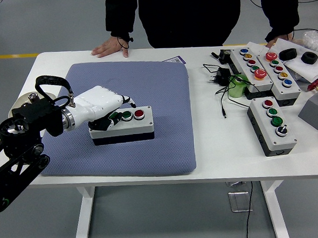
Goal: Pick up the button,place it on the desk,press the button,press the button
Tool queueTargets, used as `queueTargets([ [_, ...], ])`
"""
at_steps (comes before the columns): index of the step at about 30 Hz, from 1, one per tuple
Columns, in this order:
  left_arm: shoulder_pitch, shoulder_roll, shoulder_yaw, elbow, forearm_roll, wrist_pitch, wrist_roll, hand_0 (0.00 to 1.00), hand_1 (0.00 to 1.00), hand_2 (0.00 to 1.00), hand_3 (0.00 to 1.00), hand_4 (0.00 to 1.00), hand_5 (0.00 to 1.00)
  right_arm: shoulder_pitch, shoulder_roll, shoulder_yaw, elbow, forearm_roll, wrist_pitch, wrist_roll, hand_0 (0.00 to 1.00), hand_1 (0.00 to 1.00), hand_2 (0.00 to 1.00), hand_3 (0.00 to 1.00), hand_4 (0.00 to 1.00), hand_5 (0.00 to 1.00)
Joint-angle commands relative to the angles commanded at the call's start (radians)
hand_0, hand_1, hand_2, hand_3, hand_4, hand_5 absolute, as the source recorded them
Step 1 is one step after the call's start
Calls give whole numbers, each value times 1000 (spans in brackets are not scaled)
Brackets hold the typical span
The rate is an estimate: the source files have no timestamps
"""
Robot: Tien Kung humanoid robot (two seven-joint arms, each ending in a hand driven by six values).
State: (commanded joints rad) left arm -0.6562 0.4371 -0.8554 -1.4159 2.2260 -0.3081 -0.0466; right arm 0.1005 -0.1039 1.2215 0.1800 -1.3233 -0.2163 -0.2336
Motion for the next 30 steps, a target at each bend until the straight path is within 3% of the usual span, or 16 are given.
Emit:
queueTargets([
  [7, -37, -21, 32, 47, 5, -1, -1, 23, 4, 91, 751, 179, 2, 1, 0, 0, 0, -1, 0, 0, 748, 701, 712, 582, 180, 133],
  [14, -53, -25, 71, 64, 12, -7, -3, 20, 2, 87, 749, 171, 2, 2, -1, 0, 0, 0, 0, 0, 748, 701, 712, 582, 180, 133],
  [25, -67, -36, 124, 93, 23, -37, 8, 15, 2, 88, 746, 130, 2, 0, 0, 2, 0, -2, 0, -2, 749, 701, 712, 582, 180, 133],
  [30, -60, -40, 113, 87, 25, -33, 11, 13, 2, 87, 744, 103, 2, -2, 1, 3, 0, -5, 0, -3, 747, 702, 712, 581, 180, 133],
])
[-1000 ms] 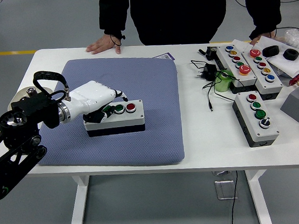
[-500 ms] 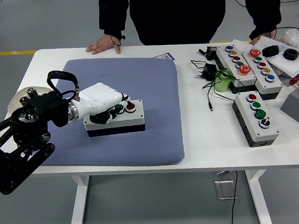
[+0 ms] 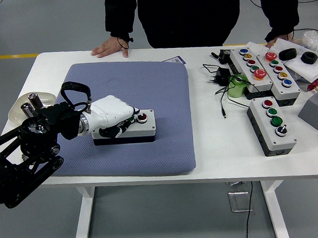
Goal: Pick up the button,place it on the desk,press the button,press the button
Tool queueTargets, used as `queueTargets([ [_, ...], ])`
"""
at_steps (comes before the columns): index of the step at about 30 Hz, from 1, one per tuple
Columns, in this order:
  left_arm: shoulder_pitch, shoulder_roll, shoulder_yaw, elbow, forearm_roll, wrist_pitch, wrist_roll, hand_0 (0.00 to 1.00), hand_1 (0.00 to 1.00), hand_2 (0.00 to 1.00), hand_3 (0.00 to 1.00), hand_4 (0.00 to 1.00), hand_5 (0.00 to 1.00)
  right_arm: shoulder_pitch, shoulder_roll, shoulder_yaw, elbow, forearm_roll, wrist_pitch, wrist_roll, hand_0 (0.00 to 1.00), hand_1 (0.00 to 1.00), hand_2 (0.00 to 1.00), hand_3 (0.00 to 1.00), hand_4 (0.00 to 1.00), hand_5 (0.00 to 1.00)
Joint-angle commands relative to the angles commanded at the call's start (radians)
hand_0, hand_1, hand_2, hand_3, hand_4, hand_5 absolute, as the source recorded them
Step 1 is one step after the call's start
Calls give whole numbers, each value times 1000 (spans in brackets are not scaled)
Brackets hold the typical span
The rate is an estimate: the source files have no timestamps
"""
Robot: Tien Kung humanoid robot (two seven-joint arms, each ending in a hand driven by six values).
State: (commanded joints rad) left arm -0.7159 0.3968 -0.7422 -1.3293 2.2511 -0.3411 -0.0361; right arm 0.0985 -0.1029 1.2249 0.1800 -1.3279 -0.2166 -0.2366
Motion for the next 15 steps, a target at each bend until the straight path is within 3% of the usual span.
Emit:
queueTargets([
  [5, 37, -6, -90, -32, -17, 26, -5, 16, 2, 94, 746, 120, 2, -4, 0, 1, 0, -1, 0, 0, 747, 701, 712, 582, 180, 132],
  [8, 82, -19, -185, -57, -47, 67, -12, 16, 2, 94, 746, 120, 2, -6, 0, 3, 0, -4, 0, 0, 747, 701, 712, 582, 180, 132],
  [9, 110, -26, -233, -69, -68, 88, -10, 246, 291, 427, 856, 631, 2, -7, 0, 4, 0, -4, 0, 0, 747, 701, 712, 582, 180, 133],
  [14, 197, -53, -387, -92, -126, 128, 28, 246, 291, 427, 856, 631, 2, -9, 0, 4, 0, -5, 0, 1, 747, 701, 712, 582, 180, 133],
  [15, 217, -61, -416, -90, -153, 150, 42, 253, 420, 603, 954, 753, 513, -10, 0, 4, 0, -6, 1, 1, 747, 702, 712, 582, 180, 132],
])
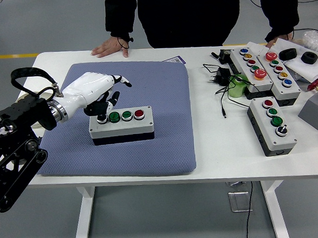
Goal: Pick up the button,place it on the desk,press the button,press the button
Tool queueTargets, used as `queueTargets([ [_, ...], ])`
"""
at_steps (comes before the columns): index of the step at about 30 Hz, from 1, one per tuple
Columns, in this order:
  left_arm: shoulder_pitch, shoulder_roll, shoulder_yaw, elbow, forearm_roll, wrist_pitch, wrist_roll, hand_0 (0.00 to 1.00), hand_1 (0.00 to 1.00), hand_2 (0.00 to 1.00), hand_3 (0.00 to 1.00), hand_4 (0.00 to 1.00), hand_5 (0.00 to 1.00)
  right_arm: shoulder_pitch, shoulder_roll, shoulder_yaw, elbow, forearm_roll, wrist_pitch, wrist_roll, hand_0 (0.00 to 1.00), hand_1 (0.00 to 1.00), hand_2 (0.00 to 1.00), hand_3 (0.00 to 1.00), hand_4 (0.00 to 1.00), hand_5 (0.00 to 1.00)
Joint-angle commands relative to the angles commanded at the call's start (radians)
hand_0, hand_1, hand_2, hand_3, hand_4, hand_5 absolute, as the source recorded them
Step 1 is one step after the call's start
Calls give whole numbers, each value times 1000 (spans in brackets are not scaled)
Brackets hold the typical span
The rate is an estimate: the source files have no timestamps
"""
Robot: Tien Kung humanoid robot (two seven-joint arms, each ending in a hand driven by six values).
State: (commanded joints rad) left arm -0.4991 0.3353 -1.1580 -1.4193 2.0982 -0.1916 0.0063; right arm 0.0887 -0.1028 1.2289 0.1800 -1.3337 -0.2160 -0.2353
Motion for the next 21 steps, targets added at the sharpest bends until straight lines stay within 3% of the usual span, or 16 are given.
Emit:
queueTargets([
  [2, 35, -20, -45, 11, -64, 54, 34, 253, 420, 603, 954, 753, 513, -1, 0, -1, 0, 2, 0, 1, 747, 702, 712, 582, 180, 132],
  [5, 88, -59, -98, 34, -194, 168, 81, 253, 420, 603, 954, 753, 513, 0, 1, -1, 0, 3, 0, 2, 747, 702, 712, 582, 180, 132],
  [6, 102, -69, -109, 40, -233, 199, 86, 585, 718, 848, 998, 767, 884, 0, 1, 0, 0, 2, 0, 2, 747, 701, 712, 582, 180, 133],
  [10, 154, -114, -160, 61, -406, 305, 58, 585, 718, 848, 998, 767, 884, 3, 2, 1, 0, 1, 0, 2, 747, 701, 712, 582, 180, 133],
  [11, 162, -125, -177, 64, -445, 311, 55, 585, 718, 848, 998, 767, 884, 4, 2, 1, 0, 1, 0, 2, 747, 701, 712, 582, 180, 133],
  [12, 170, -137, -196, 69, -491, 309, 56, 698, 778, 897, 974, 751, 992, 5, 2, 1, 0, 0, 0, 2, 747, 701, 712, 582, 180, 131],
  [16, 198, -176, -274, 80, -660, 282, 59, 698, 778, 897, 974, 751, 992, 7, 2, 0, 0, 0, 1, 2, 747, 701, 712, 582, 180, 131],
  [17, 203, -181, -287, 81, -699, 274, 62, 698, 778, 897, 974, 751, 992, 7, 2, 0, 0, 1, 0, 2, 747, 701, 712, 582, 180, 131],
  [18, 208, -185, -297, 82, -738, 269, 62, 764, 813, 909, 939, 749, 998, 7, 3, 0, 0, 2, 0, 2, 747, 701, 712, 581, 180, 131],
  [21, 222, -193, -312, 84, -868, 252, 66, 764, 813, 909, 939, 749, 998, 9, 3, -1, 0, 2, 1, 2, 747, 701, 712, 581, 180, 131],
])
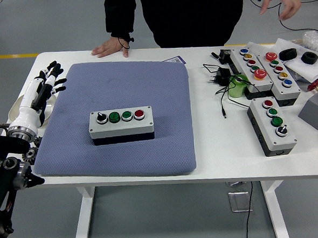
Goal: Pick up the button,place it on the desk,press the button,press the button
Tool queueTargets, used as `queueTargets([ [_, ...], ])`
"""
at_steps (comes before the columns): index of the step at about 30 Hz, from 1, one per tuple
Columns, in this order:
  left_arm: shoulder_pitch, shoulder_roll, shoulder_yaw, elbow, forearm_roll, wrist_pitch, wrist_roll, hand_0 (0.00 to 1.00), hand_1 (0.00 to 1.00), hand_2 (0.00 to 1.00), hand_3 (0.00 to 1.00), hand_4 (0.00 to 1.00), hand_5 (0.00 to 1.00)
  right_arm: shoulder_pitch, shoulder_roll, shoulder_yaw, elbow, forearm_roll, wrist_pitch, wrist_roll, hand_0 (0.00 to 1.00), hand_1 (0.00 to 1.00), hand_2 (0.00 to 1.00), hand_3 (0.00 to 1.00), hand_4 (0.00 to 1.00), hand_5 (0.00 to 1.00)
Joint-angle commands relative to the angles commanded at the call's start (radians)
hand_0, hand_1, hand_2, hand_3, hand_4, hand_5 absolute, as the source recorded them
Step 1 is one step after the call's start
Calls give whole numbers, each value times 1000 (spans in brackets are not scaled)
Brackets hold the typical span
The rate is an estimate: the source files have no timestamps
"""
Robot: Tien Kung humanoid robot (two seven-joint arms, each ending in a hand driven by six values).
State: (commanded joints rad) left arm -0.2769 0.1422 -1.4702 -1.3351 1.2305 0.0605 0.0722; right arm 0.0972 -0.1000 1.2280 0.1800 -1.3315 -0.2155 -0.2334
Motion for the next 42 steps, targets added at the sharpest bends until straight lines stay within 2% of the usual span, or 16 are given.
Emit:
queueTargets([
  [5, 7, -7, -4, 3, -204, -8, 8, 772, 818, 913, 942, 749, 998, 1, 1, 2, 0, -5, 0, 0, 746, 701, 712, 582, 180, 131],
  [8, 8, -6, -4, 3, -296, -9, 9, 772, 818, 913, 942, 749, 998, 1, 0, 1, 0, -4, 0, 0, 746, 701, 712, 582, 180, 131],
  [42, 12, -1, 27, 15, -317, -6, 27, 777, 824, 916, 947, 732, 998, 1, -1, -1, 0, 1, 1, -1, 747, 700, 712, 581, 179, 131],
])
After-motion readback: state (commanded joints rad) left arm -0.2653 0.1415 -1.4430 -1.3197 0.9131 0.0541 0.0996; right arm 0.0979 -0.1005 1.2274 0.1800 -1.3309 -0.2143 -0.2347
